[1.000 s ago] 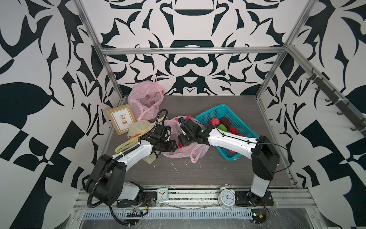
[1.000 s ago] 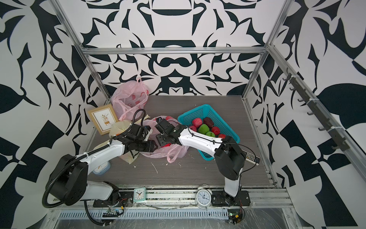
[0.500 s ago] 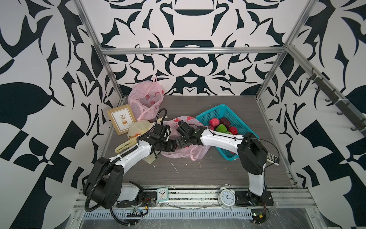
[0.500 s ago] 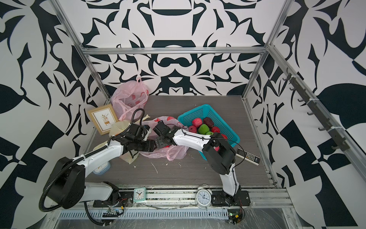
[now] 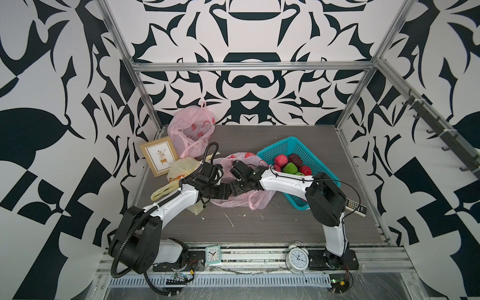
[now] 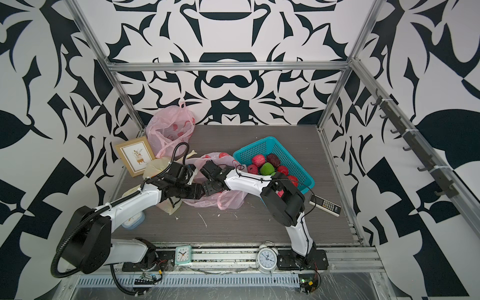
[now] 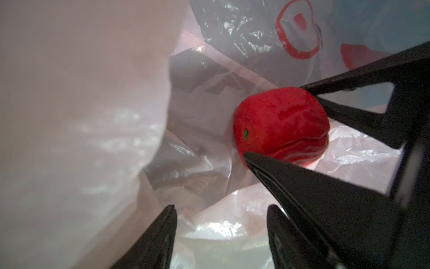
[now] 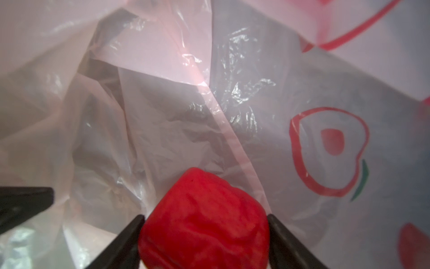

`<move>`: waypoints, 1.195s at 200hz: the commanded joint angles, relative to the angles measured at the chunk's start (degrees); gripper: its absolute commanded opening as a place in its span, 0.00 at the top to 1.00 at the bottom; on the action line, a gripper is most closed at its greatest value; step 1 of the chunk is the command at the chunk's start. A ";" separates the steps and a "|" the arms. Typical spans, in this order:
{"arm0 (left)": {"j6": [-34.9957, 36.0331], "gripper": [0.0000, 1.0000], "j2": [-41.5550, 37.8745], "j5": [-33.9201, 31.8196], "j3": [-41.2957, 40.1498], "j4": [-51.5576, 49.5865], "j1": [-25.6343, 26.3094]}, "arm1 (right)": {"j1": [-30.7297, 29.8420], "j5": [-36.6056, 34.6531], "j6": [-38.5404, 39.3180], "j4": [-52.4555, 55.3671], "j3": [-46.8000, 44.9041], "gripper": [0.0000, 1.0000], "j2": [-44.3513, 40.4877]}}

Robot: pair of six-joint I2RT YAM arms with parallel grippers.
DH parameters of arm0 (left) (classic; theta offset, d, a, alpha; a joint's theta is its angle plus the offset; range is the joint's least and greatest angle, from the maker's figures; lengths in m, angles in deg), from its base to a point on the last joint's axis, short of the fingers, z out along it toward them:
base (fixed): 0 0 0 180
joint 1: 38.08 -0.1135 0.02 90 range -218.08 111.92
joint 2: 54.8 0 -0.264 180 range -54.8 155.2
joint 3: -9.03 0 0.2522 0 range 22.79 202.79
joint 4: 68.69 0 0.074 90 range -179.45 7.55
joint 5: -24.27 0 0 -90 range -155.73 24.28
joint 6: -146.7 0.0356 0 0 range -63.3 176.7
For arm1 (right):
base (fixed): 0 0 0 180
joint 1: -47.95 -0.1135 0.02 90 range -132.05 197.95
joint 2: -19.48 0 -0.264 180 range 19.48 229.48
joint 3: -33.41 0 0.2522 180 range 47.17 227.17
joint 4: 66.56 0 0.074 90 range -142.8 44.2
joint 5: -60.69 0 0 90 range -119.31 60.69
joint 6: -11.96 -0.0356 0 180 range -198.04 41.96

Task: Untie the knot of a plastic bag & take out the apple
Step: Pick up the apple from the plastic bag, then place the apple in the basket.

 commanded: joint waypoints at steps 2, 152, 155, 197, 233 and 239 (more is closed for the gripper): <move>0.41 0.34 -1.90 -0.35 2.10 -1.54 0.15 | -0.29 1.94 0.06 -0.02 1.18 0.33 -0.66; 3.54 0.31 -18.23 -3.75 16.17 -8.91 0.15 | 9.90 14.12 7.13 -11.59 -4.12 0.57 -32.88; 3.94 0.31 -18.29 -4.93 16.67 -9.86 0.15 | 10.55 12.75 7.57 -10.35 -4.05 0.57 -33.77; 6.99 0.28 -19.13 -15.20 18.15 -18.93 -0.75 | 19.40 -13.11 11.71 7.04 -6.67 0.56 -43.76; 6.84 0.26 -17.20 -13.64 18.90 -23.98 -4.34 | 28.20 -19.07 11.28 18.20 -12.48 0.56 -45.26; 6.81 0.25 -17.17 -13.16 18.53 -23.77 -4.99 | 29.49 -18.17 11.25 18.64 -13.84 0.56 -45.10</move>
